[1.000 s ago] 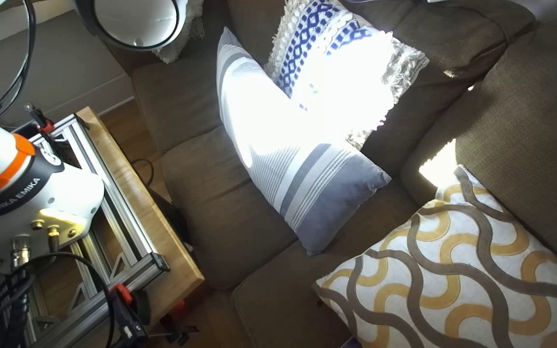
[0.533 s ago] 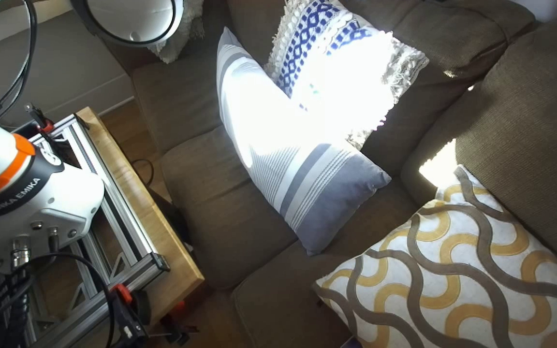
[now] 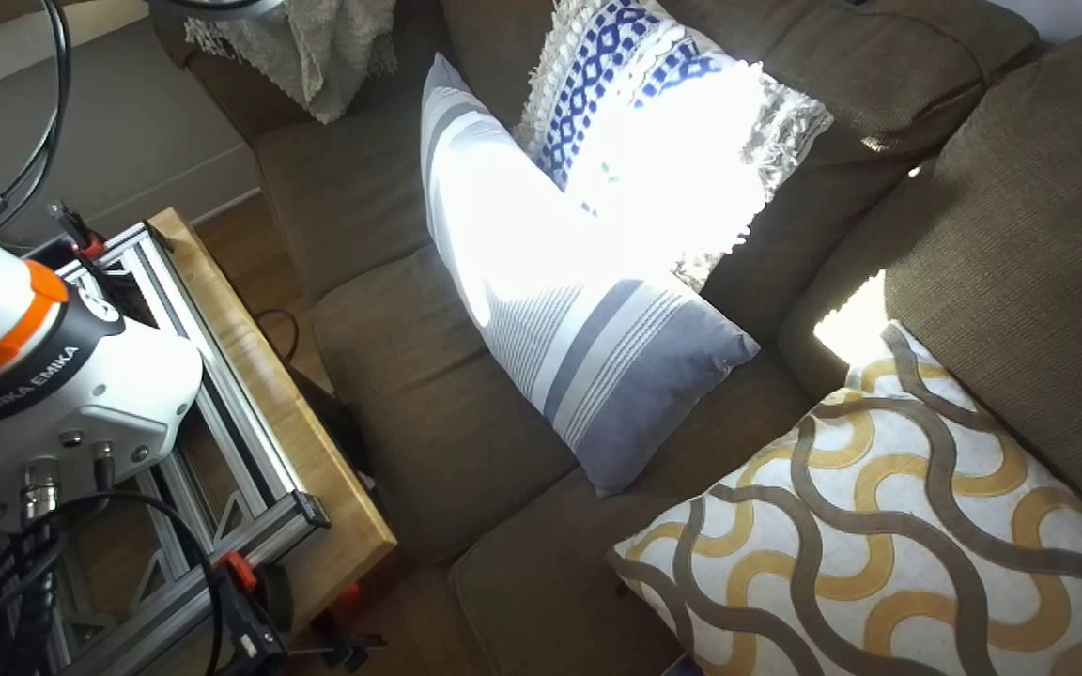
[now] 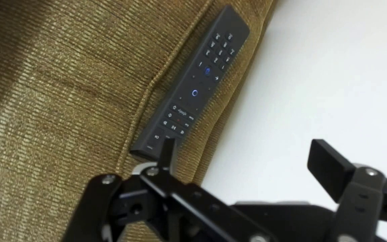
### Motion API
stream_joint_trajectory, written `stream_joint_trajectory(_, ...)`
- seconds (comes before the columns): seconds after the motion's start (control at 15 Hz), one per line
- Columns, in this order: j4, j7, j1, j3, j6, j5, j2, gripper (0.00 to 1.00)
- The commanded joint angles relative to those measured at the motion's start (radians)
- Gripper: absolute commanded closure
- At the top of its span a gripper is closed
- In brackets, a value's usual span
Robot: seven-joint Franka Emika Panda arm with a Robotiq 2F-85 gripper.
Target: Pick up the remote on top of the blue and white pillow and put it on top of the sofa back support top
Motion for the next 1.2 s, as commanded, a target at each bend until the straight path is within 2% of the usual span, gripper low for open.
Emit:
stream_joint_trajectory(0.0, -0.027, -0.149, -0.002, -0.009, -0.073, -0.046, -0.060, 0.00)
stream_joint_trajectory(0.33, -0.051, -0.400, 0.000, -0.005, -0.105, -0.075, -0.111, 0.00)
stream_joint_trajectory(0.8, -0.088, -0.681, 0.020, -0.041, -0.115, -0.171, -0.166, 0.00)
stream_joint_trajectory(0.87, -0.099, -0.697, 0.029, -0.057, -0.126, -0.196, -0.179, 0.00)
stream_joint_trajectory(0.93, -0.030, -0.652, 0.020, -0.029, -0.091, -0.157, -0.123, 0.00)
stream_joint_trajectory(1.13, -0.031, -0.656, 0.024, -0.031, -0.091, -0.160, -0.127, 0.00)
